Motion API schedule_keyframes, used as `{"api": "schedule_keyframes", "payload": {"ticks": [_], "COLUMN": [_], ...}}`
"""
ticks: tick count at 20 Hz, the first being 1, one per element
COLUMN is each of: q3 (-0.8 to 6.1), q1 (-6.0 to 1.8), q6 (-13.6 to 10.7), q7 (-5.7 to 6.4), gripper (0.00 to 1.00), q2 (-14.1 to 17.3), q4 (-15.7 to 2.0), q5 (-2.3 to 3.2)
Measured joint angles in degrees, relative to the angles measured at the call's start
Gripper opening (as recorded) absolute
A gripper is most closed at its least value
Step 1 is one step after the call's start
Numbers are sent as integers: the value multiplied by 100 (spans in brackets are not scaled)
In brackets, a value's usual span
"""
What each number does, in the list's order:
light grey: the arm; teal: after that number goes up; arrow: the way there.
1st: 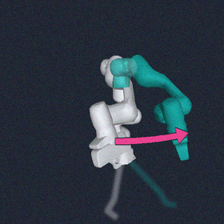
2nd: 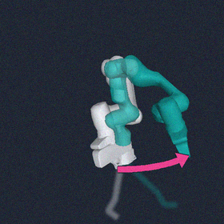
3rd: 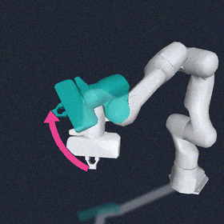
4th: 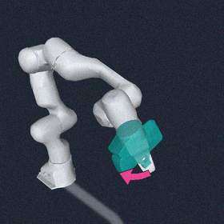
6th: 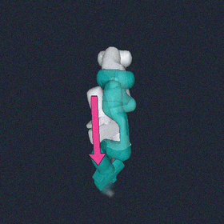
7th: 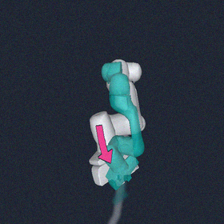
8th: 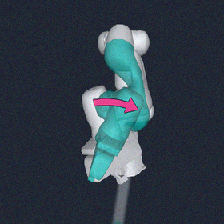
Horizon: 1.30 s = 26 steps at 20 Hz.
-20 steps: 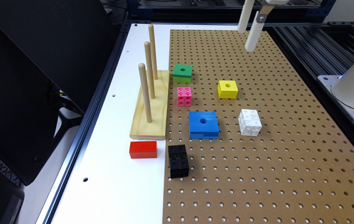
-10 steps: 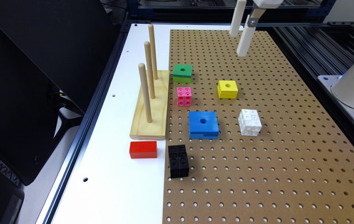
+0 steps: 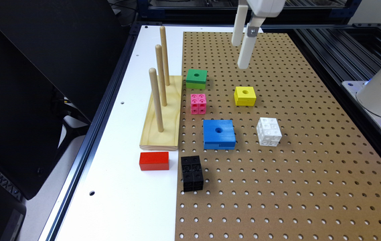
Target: Pick up blue block.
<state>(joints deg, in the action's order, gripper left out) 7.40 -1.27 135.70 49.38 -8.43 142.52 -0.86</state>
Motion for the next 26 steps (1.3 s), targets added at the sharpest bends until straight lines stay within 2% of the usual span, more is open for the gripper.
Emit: {"api": "schedule_keyframes", "payload": {"ticks": [13,17,18,20,21,23,26], "q3": [293,489,554,737,796,840,839], "q1": [1,1,4,3,1,-4,-13], "q6": [0,0,0,0,0,0,0], "q7": [261,450,507,695,756,796,796], "gripper": [100,100,100,100,100,100,100], "q2": [101,242,286,376,402,428,434], "q4": [-170,-309,-351,-436,-461,-483,-483], "q5": [-15,-33,-43,-47,-47,-47,-47]}}
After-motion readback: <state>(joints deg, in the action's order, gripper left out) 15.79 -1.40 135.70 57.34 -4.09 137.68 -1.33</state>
